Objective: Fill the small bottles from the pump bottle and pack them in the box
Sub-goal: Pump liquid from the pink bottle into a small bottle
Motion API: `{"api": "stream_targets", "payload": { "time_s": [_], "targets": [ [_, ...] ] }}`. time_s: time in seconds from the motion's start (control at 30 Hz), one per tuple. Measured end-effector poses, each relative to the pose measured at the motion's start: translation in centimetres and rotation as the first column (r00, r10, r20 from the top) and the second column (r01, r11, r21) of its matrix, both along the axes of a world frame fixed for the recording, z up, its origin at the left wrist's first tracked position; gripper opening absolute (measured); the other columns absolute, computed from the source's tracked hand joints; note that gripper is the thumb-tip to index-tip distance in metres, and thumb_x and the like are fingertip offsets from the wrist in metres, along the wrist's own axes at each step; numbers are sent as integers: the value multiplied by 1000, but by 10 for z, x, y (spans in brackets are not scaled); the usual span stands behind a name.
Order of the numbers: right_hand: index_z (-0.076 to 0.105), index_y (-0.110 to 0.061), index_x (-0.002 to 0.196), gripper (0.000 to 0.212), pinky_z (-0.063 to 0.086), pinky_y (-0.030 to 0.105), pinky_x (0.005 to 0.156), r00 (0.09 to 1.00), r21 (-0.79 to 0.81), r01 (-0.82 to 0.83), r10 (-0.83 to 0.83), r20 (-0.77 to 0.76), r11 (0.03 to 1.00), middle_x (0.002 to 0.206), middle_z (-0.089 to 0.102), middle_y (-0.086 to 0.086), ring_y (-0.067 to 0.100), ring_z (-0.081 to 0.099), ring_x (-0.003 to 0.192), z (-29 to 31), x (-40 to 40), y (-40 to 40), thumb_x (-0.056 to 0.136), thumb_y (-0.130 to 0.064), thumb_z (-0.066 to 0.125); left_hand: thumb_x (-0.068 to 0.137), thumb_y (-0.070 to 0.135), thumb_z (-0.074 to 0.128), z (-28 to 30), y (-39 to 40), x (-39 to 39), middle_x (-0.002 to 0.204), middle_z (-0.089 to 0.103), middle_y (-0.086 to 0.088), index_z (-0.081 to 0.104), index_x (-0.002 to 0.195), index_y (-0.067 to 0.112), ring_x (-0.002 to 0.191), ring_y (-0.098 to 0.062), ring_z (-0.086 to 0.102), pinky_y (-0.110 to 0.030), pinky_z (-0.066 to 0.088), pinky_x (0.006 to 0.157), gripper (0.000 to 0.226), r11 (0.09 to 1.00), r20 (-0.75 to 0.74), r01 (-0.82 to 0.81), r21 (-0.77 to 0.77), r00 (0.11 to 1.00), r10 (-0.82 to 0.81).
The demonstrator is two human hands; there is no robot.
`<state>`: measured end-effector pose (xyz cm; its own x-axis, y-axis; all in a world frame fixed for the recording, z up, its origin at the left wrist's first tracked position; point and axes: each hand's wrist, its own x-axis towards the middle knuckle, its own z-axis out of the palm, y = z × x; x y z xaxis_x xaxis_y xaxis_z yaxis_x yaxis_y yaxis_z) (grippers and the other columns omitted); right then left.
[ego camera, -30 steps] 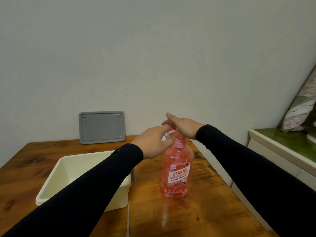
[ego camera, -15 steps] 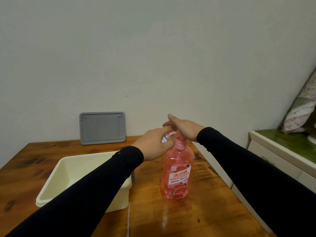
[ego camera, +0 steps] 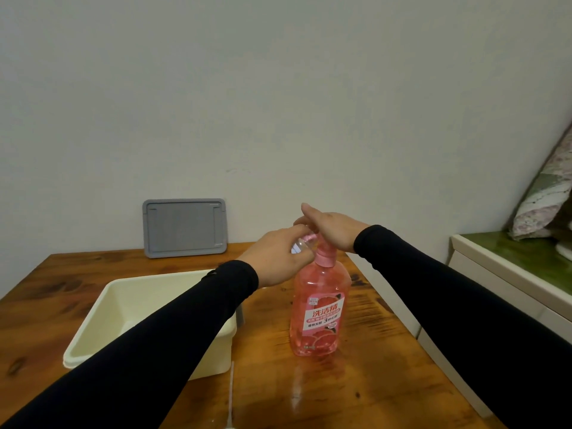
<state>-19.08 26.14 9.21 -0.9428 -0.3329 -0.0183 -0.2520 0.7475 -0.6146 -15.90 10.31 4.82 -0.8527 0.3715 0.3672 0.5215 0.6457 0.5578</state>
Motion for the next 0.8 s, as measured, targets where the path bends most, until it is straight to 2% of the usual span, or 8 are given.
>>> {"api": "stream_targets", "payload": {
  "time_s": [0.1,0.27,0.4,0.6,0.73,0.8],
  "targets": [
    [49,-27,136,68,32,35,101,1000,-2,-6,6,-9,1000,141,49,5,22,48,123,5,-1,0,94,-65,11,91,38,50,4,0,-2,129,58,3,48,132,31,94,-4,50,-9,34,68,42,1000,-21,-13,-11,1000,13],
    [54,-25,133,69,34,32,93,1000,-47,2,-1,22,999,133,57,3,19,53,115,-11,0,0,94,-64,13,91,39,50,-10,2,0,129,57,6,48,129,36,80,3,51,-8,38,63,38,1000,10,-6,3,1000,6],
    [54,-25,132,68,34,32,94,1000,-49,-4,5,24,999,133,57,4,19,53,113,-10,1,1,95,-64,13,91,39,50,-9,2,0,127,58,6,48,129,36,81,5,50,-9,36,64,39,1000,11,-8,-6,1000,8],
    [51,-29,134,68,34,35,99,1000,-88,7,-6,16,996,137,52,5,21,51,118,3,-1,2,93,-66,13,90,41,50,4,1,-1,126,59,5,49,131,33,91,-2,49,-9,33,65,42,1000,-22,-21,-11,1000,21],
    [52,-26,134,69,34,32,93,1000,-57,8,-7,30,998,135,55,4,18,53,113,-9,-2,0,94,-66,12,91,40,50,-8,3,2,120,62,5,50,128,35,89,-5,57,-18,49,69,37,999,18,-17,32,1000,17],
    [52,-25,135,70,33,31,92,999,-44,12,-11,36,999,136,55,3,18,52,113,-13,-2,0,94,-65,12,92,39,50,-10,3,2,123,61,5,51,127,35,88,-5,56,-17,48,71,35,1000,14,-15,16,1000,15]
  ]
}}
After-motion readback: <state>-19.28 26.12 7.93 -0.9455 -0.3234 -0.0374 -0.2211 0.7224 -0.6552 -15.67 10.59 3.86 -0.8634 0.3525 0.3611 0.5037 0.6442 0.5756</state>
